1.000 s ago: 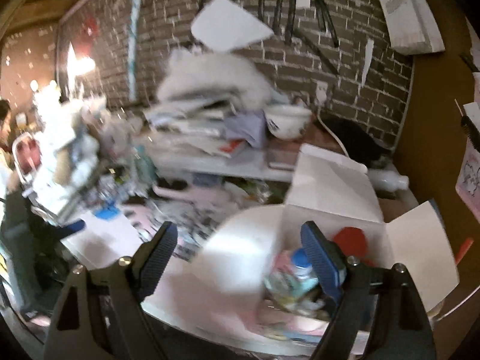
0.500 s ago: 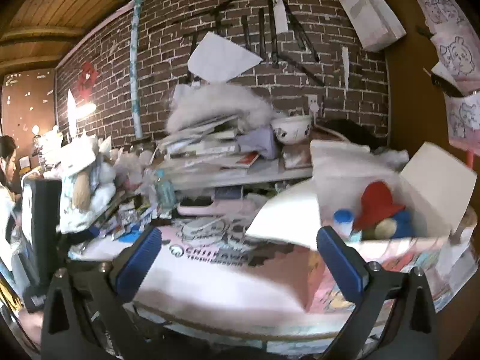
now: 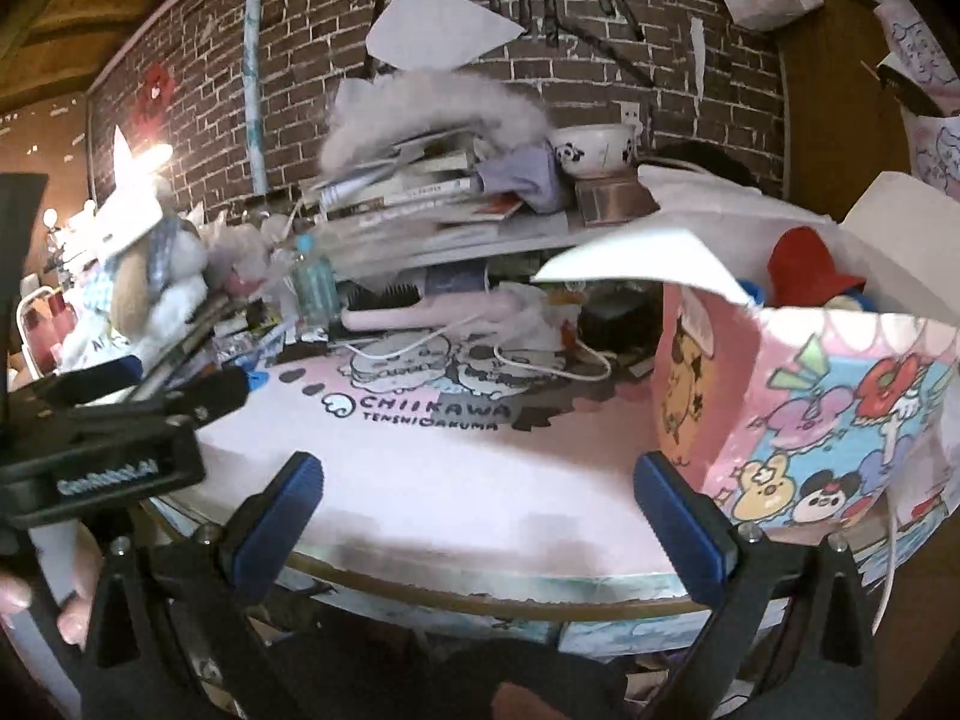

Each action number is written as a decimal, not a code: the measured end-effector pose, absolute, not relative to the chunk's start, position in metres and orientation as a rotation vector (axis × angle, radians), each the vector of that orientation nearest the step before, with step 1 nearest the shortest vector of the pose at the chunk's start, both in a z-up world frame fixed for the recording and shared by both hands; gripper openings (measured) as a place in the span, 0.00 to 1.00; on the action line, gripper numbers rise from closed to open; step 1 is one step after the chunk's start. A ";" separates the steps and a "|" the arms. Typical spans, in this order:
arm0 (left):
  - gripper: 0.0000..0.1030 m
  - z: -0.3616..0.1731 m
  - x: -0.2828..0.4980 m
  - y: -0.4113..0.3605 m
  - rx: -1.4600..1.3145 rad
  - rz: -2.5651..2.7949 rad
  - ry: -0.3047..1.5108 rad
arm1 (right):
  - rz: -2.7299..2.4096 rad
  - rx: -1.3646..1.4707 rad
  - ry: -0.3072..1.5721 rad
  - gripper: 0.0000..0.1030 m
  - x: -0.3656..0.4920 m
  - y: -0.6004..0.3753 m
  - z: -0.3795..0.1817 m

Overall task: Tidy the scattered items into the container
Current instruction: 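Withdraw the right gripper from the box back over the desk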

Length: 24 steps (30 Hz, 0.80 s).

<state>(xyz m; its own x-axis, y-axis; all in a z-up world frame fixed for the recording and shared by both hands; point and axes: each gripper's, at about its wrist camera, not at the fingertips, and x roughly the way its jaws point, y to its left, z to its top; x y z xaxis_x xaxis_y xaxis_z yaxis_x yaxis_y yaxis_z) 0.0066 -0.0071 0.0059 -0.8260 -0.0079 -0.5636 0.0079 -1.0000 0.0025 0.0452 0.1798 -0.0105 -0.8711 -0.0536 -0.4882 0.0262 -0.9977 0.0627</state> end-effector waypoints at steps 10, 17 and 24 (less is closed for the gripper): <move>0.99 0.003 0.008 -0.005 0.913 -2.987 0.004 | -3.058 0.771 -0.047 1.00 0.031 0.182 -0.012; 0.99 0.005 0.009 -0.007 0.898 -2.974 -0.002 | -3.085 0.757 0.021 1.00 0.026 0.178 -0.009; 0.99 0.005 0.010 -0.009 0.884 -2.962 -0.009 | -3.095 0.750 0.024 1.00 0.024 0.181 -0.007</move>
